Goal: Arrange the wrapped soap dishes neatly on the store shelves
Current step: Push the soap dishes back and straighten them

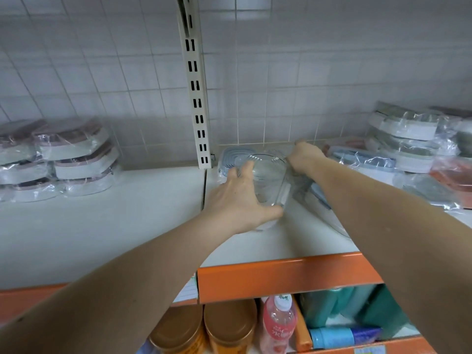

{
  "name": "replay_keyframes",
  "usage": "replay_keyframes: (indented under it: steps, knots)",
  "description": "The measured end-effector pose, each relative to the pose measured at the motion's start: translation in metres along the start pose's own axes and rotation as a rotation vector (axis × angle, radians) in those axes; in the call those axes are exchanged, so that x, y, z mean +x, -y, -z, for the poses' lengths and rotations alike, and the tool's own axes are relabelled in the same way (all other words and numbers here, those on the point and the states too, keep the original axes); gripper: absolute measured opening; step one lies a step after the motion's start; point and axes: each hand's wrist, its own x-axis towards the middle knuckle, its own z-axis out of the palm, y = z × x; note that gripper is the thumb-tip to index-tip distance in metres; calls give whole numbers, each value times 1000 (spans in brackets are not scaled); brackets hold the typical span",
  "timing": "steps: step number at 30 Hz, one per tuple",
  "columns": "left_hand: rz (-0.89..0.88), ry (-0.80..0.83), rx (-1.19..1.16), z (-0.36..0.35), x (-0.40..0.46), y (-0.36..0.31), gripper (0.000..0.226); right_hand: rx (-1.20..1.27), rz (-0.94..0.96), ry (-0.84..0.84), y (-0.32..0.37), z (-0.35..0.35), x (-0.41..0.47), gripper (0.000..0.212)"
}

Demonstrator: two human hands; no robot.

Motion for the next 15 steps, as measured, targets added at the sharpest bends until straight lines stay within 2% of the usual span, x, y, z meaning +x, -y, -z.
replay_keyframes:
  steps: [4,9,12,15]
  knots:
    - [-15,-114,-65,18,-7,-1,87,298,32,-165,6,6,-12,59]
    - [-69,-233,-52,44,-22,-10,85,524,93,-318,15,33,-30,76]
    - [-19,-297,-27,60,-32,-6,85,542,95,-342,16,46,-40,78]
    - [117,-374,-50,75,-42,7,86,440,148,-280,28,45,-57,79]
